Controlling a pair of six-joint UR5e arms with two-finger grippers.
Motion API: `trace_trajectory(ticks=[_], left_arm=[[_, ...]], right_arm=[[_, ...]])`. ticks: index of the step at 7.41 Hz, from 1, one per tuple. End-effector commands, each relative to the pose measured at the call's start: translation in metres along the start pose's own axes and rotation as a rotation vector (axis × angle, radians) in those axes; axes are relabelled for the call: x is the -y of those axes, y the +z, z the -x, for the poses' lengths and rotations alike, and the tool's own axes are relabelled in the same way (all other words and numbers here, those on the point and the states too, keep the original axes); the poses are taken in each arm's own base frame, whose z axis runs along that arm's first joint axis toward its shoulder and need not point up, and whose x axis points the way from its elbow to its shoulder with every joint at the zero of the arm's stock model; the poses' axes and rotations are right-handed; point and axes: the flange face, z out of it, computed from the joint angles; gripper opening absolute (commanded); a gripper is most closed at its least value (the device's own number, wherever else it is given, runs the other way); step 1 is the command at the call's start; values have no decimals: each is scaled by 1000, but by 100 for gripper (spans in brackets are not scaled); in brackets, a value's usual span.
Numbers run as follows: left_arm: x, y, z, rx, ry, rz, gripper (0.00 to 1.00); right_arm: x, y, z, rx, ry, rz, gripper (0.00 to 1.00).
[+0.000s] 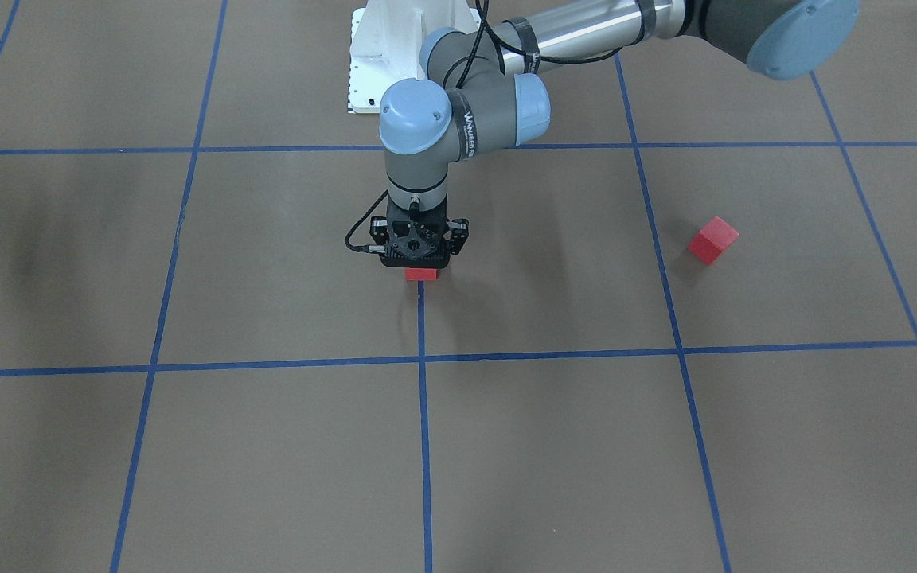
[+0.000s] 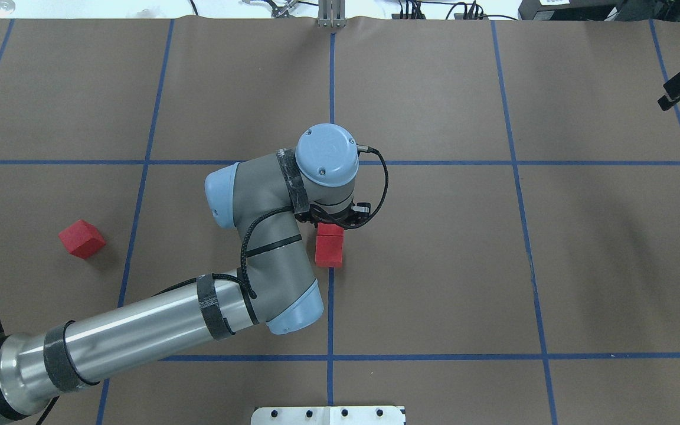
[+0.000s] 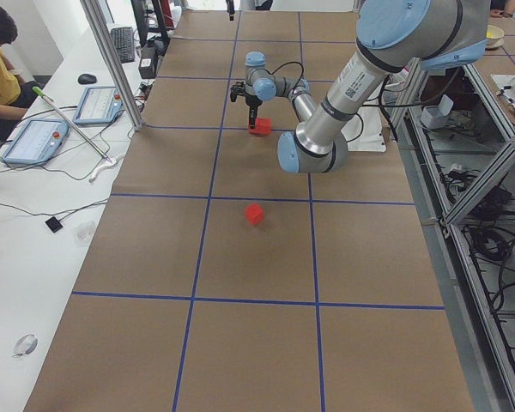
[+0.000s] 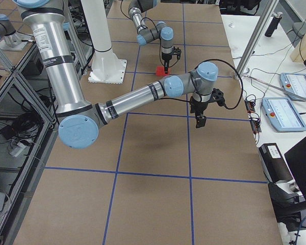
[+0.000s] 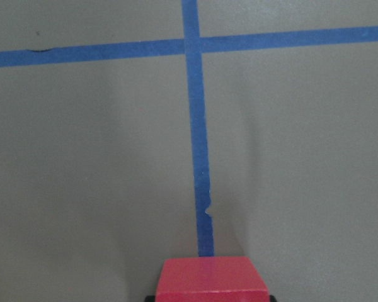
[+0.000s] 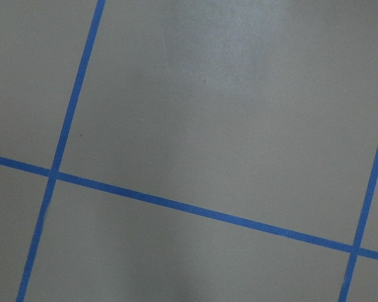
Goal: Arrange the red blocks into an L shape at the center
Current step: 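Set the cube against the center cube's far side and open the left gripper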
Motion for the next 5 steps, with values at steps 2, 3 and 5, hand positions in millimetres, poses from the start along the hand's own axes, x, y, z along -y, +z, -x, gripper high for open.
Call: trace_trajectory(ticks=[2, 3, 5], left_arm=[[0, 0, 0, 0, 2, 0, 15], [0, 1, 0, 1, 1, 1, 16], [0, 1, 0, 1, 4, 1, 22]], right_arm=[[0, 0, 0, 0, 0, 0, 100], [1, 0, 0, 0, 0, 0, 100], [1, 0, 0, 0, 0, 0, 100]])
